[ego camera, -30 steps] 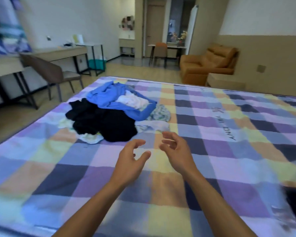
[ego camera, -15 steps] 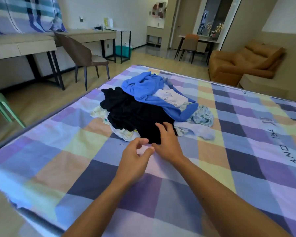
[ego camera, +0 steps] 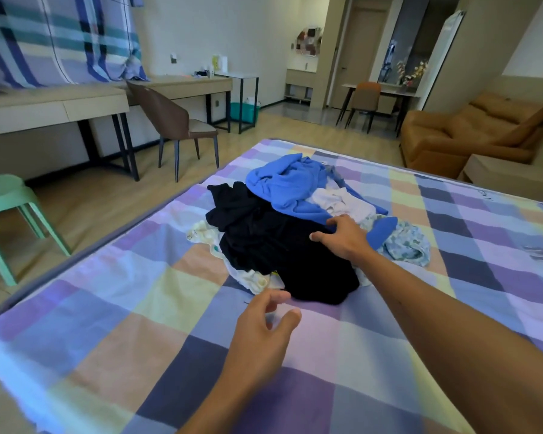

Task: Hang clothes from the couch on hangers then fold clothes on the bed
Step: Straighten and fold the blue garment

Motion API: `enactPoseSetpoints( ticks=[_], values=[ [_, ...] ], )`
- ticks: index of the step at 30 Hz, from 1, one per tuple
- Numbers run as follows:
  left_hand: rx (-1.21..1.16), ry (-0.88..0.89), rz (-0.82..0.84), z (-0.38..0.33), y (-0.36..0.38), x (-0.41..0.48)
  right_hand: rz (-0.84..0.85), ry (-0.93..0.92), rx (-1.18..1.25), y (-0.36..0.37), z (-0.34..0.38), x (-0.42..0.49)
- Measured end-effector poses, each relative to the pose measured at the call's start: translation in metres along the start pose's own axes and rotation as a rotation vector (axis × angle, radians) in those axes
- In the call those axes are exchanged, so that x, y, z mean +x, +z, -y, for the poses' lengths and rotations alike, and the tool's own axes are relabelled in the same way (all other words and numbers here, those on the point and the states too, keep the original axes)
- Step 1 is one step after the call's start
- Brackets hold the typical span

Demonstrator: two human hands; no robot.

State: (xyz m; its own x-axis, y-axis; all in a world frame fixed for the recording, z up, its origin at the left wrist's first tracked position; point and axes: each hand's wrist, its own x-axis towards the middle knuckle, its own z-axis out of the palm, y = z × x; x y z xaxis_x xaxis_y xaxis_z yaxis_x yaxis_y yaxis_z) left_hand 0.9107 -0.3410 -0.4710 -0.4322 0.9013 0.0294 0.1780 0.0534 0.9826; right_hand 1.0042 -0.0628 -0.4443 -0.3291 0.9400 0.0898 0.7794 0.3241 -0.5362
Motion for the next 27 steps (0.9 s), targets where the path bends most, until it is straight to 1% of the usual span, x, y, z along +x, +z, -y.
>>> enactPoseSetpoints(
  ticks=[3,5,8,11,13,15,16,18,19,20,21,22,24,26,27],
  values=[
    [-0.001,-0.042,-0.003,0.0,0.005,-0.002,-0.113,-0.039,0.289,-0.008,0.002,-0.013],
    [-0.039,-0.071,0.008,-0.004,0.012,-0.004,-0.1,-0.058,0.406,-0.02,0.005,-0.03],
    [-0.238,-0.215,0.031,-0.017,0.025,-0.009,0.099,-0.094,0.597,-0.042,0.019,-0.074],
    [-0.556,-0.397,-0.024,-0.032,0.031,-0.008,0.325,-0.188,0.75,-0.069,0.024,-0.143],
    [-0.725,-0.43,-0.027,-0.042,0.037,-0.006,0.533,-0.266,0.743,-0.092,0.017,-0.194],
    [-0.821,-0.427,-0.013,-0.053,0.045,-0.007,0.762,-0.291,0.687,-0.119,0.003,-0.243],
    [-0.862,-0.418,0.0,-0.058,0.051,-0.007,0.85,-0.289,0.656,-0.133,-0.004,-0.265],
    [-0.869,-0.396,0.041,-0.066,0.067,-0.006,0.964,-0.333,0.575,-0.159,-0.022,-0.3],
    [-0.838,-0.378,0.049,-0.065,0.076,-0.004,0.991,-0.367,0.543,-0.169,-0.031,-0.313],
    [-0.782,-0.365,0.042,-0.065,0.086,-0.004,0.968,-0.386,0.509,-0.179,-0.041,-0.324],
    [-0.709,-0.358,0.016,-0.062,0.094,-0.004,0.902,-0.374,0.484,-0.186,-0.05,-0.331],
    [-0.646,-0.353,-0.025,-0.062,0.102,-0.007,0.763,-0.342,0.472,-0.191,-0.062,-0.334],
    [-0.589,-0.32,-0.034,-0.068,0.114,-0.019,0.347,-0.281,0.429,-0.202,-0.083,-0.332],
    [-0.612,-0.291,0.035,-0.082,0.122,-0.037,-0.048,-0.173,0.41,-0.211,-0.11,-0.319],
    [-0.63,-0.296,0.09,-0.09,0.122,-0.048,-0.193,-0.101,0.429,-0.214,-0.12,-0.309]
  ],
)
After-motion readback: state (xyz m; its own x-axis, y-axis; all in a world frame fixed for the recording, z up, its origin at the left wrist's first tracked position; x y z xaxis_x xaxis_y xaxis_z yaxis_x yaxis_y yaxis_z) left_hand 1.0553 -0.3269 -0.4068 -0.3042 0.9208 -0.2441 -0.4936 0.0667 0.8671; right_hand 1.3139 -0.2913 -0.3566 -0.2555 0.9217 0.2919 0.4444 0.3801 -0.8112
